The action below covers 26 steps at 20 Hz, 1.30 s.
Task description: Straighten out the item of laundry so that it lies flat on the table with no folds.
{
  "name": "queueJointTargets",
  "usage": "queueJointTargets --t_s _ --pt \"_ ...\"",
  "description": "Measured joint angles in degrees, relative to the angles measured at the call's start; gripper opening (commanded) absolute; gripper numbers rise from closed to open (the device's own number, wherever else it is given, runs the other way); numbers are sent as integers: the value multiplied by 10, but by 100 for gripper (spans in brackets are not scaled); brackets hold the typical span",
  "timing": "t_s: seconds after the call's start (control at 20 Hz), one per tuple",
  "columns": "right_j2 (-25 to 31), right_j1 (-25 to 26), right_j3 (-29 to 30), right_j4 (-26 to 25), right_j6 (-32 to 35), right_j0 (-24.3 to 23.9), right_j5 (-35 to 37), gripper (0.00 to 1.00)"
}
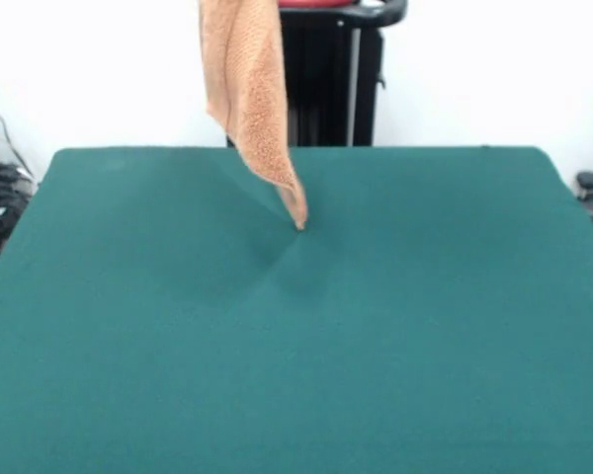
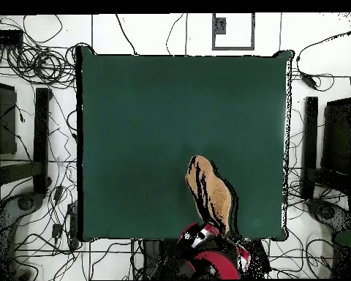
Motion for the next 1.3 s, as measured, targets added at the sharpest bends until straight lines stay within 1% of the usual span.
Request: queueJointTargets --t_s 0.65,0.9,1.3 --pt "7 -19 96 4 0 -38 -117 0" --pt "11 -23 111 4 0 -54 -139 0" --pt "11 -31 114 1 0 -65 -142 0"
